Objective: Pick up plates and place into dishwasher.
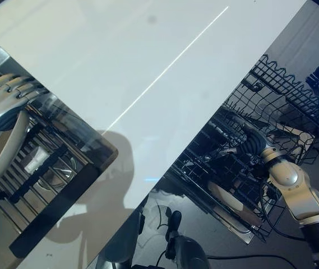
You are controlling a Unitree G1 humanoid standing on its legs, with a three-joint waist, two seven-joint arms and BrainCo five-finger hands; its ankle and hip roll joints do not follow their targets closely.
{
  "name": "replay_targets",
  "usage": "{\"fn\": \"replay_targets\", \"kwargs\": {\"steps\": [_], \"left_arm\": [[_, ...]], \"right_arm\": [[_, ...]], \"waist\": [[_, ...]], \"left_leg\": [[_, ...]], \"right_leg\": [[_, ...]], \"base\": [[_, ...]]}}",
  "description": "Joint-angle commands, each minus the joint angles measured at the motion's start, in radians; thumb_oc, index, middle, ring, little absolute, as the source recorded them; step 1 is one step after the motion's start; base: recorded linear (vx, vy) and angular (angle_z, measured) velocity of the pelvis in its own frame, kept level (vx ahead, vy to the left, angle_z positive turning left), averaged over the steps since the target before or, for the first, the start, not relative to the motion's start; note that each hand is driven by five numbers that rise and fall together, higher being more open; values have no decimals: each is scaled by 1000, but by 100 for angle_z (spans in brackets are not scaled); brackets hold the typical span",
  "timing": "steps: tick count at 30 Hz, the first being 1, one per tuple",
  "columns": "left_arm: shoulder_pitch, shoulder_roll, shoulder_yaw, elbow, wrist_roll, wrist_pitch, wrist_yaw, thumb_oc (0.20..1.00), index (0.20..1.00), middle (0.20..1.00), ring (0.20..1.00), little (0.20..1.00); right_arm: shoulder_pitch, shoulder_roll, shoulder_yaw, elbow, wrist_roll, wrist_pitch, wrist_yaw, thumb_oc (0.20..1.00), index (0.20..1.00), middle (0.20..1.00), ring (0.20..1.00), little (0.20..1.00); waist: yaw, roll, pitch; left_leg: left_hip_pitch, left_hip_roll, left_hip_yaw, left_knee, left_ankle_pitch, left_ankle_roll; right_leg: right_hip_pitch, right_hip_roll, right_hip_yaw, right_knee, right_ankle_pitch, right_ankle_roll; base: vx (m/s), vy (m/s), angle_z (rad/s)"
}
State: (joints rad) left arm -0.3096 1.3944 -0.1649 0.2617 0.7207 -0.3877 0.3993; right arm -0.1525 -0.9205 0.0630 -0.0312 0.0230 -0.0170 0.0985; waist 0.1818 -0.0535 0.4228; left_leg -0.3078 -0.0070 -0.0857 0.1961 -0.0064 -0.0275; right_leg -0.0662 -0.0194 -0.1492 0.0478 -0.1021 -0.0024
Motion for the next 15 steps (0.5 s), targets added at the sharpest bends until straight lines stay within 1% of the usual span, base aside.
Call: {"fn": "replay_targets", "kwargs": {"steps": [1,6,9,15], "left_arm": [[72,-131,-34,-138,-47,-103,3,200,200,200,200,200],[92,-139,-9,-127,-45,-116,15,200,200,200,200,200],[118,-146,13,-124,-42,-126,23,200,200,200,200,200],[171,-172,48,-127,-44,-126,37,200,200,200,200,200]], "right_arm": [[-8,-56,-59,-26,8,-51,-8,1000,1000,1000,1000,1000],[3,-49,-63,-22,8,-63,1,1000,1000,1000,1000,1000],[13,-43,-71,-26,7,-59,7,1000,1000,1000,1000,1000],[27,-34,-72,-25,4,-57,16,1000,1000,1000,1000,1000]], "waist": [[-50,20,-45],[-45,22,-60],[-40,23,-71],[-30,28,-103]], "left_leg": [[-97,-13,31,-14,64,-36],[-81,-16,27,-22,63,-36],[-70,-19,23,-27,61,-34],[-38,-24,11,-43,58,-31]], "right_leg": [[-9,-114,-6,81,5,92],[-4,-114,-16,84,2,91],[2,-114,-20,84,-1,91],[22,-112,-33,84,-9,90]], "base": [[0,0,0],[0,0,0],[0,0,0],[5,1,6]]}}
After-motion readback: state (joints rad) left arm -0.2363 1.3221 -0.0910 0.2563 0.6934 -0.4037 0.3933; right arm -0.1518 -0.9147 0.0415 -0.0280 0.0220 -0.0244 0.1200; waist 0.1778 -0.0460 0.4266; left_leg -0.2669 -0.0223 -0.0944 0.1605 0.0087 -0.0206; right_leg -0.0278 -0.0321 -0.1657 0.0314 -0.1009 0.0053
